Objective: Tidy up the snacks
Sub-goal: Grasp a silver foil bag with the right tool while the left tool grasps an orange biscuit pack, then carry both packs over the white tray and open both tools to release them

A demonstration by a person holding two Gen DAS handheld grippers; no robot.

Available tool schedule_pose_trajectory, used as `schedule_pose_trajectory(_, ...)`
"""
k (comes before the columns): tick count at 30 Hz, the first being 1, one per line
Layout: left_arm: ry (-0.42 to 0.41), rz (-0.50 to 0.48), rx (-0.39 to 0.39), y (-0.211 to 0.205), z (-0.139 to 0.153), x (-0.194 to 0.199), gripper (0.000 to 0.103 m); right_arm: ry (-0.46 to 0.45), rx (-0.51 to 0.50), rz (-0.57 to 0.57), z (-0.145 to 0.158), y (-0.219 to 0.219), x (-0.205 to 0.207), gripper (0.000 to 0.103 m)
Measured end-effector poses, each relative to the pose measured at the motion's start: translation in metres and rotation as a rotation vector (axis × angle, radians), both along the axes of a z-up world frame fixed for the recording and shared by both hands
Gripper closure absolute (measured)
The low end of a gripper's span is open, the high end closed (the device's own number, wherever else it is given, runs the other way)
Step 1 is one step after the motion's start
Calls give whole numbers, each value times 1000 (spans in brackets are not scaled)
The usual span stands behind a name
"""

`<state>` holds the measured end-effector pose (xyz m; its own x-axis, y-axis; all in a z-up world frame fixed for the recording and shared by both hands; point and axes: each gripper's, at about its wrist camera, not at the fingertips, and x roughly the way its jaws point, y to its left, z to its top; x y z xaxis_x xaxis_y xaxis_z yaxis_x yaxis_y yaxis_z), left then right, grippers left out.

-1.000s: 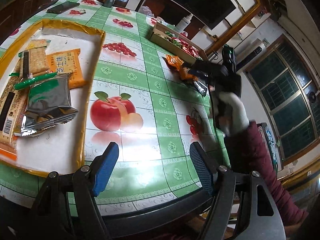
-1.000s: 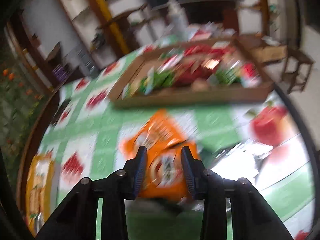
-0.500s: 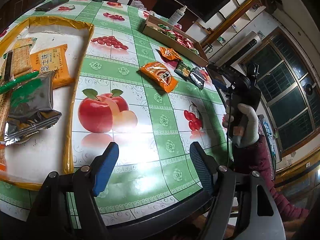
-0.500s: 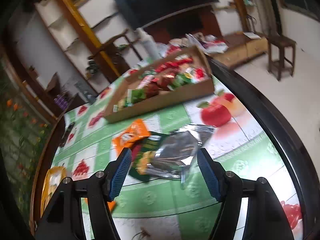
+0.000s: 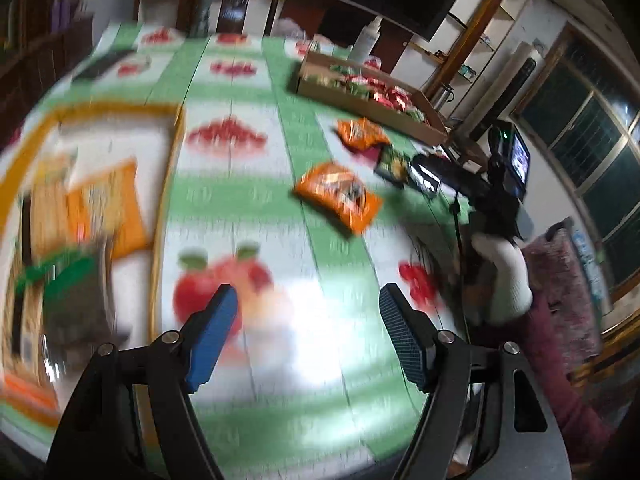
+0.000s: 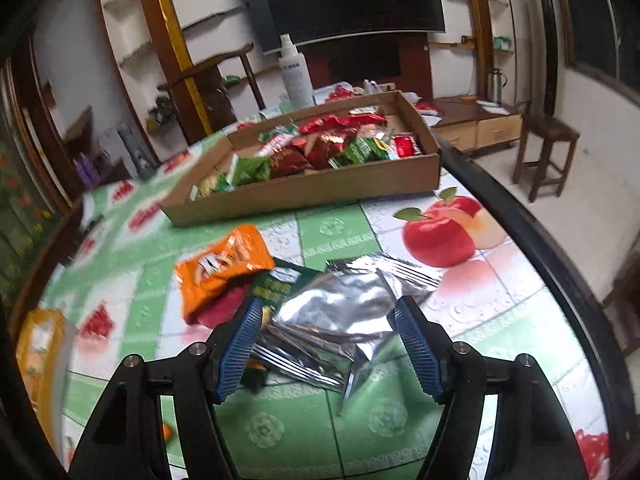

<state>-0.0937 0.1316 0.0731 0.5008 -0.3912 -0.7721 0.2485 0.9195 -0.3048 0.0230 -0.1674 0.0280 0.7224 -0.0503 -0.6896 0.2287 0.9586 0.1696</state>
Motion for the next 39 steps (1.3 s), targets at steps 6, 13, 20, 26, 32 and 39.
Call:
schedule_pose_trajectory(6, 68, -1, -28, -35, -19, 57, 30, 31, 71, 16, -9, -11, 8, 46)
schedule_pose_trajectory(13, 129, 12, 30, -76, -50, 107, 30, 8, 113, 50, -5, -14, 5, 70)
schedule_pose_trajectory(20, 34, -32, 277, -120, -64, 122, 28, 10, 277, 5, -7, -37, 3, 67)
schedule_pose_trajectory(26, -30, -121, 320, -125, -62, 107, 58, -7, 317, -9, -4, -43, 2, 34)
schedule_pose_trajectory(32, -58, -121, 290, -109, -50, 96, 60, 39, 222, 63, -6, -17, 17, 34)
schedule_pose_trajectory(39, -78, -56, 134, -64, -16, 63, 60, 92, -12, 136, -12, 23, 25, 30)
